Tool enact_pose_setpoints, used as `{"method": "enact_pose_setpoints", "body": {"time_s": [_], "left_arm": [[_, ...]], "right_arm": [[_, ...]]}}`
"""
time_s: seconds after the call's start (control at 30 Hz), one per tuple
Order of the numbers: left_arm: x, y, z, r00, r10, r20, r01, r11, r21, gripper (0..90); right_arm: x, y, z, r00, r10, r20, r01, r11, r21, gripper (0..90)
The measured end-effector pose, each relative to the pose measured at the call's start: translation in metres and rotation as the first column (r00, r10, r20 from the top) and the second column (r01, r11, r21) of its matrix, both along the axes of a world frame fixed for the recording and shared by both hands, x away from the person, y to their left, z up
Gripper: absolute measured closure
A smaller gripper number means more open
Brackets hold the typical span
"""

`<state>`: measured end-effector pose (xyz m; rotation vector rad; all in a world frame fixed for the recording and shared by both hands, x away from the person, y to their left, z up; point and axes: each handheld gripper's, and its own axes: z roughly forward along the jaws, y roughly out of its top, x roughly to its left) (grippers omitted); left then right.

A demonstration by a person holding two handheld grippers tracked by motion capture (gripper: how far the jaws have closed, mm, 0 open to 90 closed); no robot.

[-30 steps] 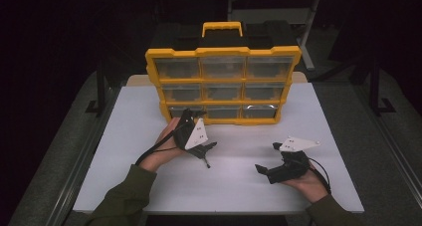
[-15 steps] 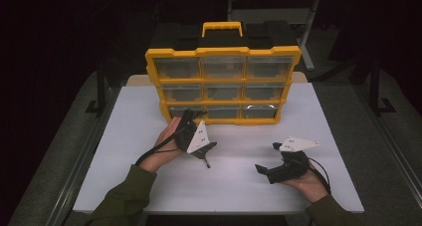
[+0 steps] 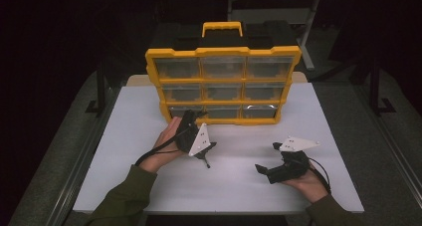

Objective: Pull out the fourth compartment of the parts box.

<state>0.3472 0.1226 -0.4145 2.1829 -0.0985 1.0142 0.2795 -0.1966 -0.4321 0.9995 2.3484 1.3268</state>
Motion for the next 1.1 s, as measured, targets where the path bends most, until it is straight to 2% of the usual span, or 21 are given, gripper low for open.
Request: {"method": "enact_pose_setpoints", "body": {"time_s": [0.6, 0.67, 0.83, 0.93, 1.1], "left_arm": [[-0.0030, -0.0013, -0.0005, 0.9966, 0.008, 0.082, -0.012, 0.9987, 0.050, 0.7], [-0.0037, -0.0014, -0.0003, 0.9948, 0.007, 0.102, -0.014, 0.9977, 0.066, 0.7], [-0.0044, -0.0019, -0.0011, 0.9924, 0.003, 0.123, -0.012, 0.9973, 0.073, 0.7], [-0.0056, -0.0028, -0.0022, 0.9889, 0.000, 0.148, -0.013, 0.9962, 0.086, 0.7], [-0.0066, -0.0037, -0.0033, 0.9863, -0.006, 0.165, -0.010, 0.9957, 0.093, 0.7]], "right_arm": [[-0.0002, -0.0001, 0.0003, 1.0000, -0.002, 0.001, 0.002, 1.000, 0.000, 0.0], [-0.0002, -0.0002, 0.0003, 1.0000, -0.002, 0.002, 0.002, 1.000, 0.000, 0.0], [-0.0001, -0.0002, 0.0002, 1.0000, -0.002, 0.002, 0.002, 1.000, 0.000, 0.0], [-0.0003, -0.0001, 0.0003, 1.0000, -0.002, 0.003, 0.002, 1.000, 0.000, 0.0], [-0.0003, -0.0001, 0.0004, 1.0000, -0.002, 0.002, 0.002, 1.000, 0.000, 0.0]]}}
